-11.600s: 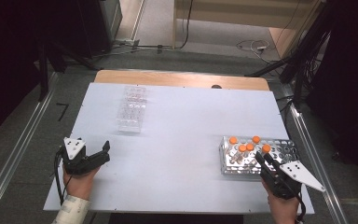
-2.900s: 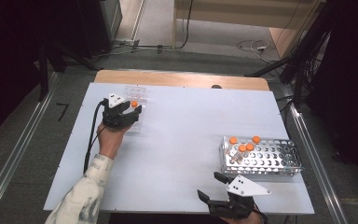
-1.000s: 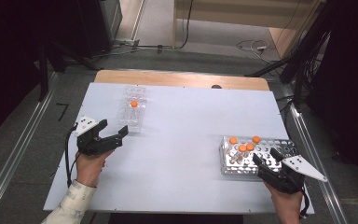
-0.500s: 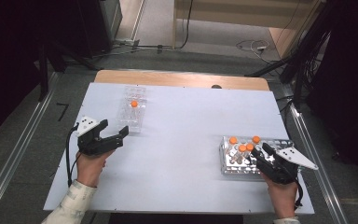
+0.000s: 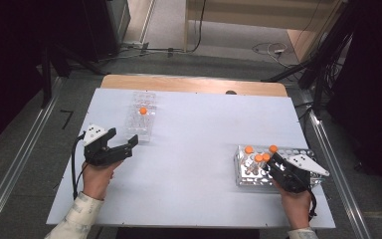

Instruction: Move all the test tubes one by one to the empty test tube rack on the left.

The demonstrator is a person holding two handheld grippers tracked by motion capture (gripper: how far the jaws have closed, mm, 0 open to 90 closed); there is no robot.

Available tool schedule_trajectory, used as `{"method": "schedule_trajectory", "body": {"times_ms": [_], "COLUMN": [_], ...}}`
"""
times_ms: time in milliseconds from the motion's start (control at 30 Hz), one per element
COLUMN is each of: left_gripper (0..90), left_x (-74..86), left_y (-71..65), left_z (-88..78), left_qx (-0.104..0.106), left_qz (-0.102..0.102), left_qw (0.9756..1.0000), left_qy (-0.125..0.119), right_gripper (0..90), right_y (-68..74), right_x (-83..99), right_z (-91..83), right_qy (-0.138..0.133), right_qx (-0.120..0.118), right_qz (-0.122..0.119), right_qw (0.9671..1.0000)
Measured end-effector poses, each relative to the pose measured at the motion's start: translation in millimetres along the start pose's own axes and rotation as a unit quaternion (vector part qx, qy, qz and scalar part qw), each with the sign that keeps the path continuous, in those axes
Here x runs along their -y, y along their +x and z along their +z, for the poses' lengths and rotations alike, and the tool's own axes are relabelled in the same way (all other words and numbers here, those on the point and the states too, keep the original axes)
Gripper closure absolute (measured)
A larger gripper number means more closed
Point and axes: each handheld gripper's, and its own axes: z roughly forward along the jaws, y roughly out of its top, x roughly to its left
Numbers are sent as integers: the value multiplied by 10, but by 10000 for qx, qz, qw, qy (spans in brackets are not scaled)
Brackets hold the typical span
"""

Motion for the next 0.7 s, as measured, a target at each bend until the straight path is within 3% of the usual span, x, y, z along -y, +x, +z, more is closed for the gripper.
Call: {"method": "schedule_trajectory", "body": {"times_ms": [200,700], "left_gripper": [162,156], "left_x": [-1,-1], "left_y": [-13,-5], "left_z": [-8,-4], "left_qx": [16,25], "left_qz": [13,29], "left_qw": [10000,10000], "left_qy": [-1,10], "right_gripper": [714,720], "right_y": [2,-28], "right_x": [-3,-147], "right_z": [-4,-190], "right_qy": [-41,-516], "right_qx": [24,-12], "right_qz": [7,187], "right_qw": [10000,9985]}}
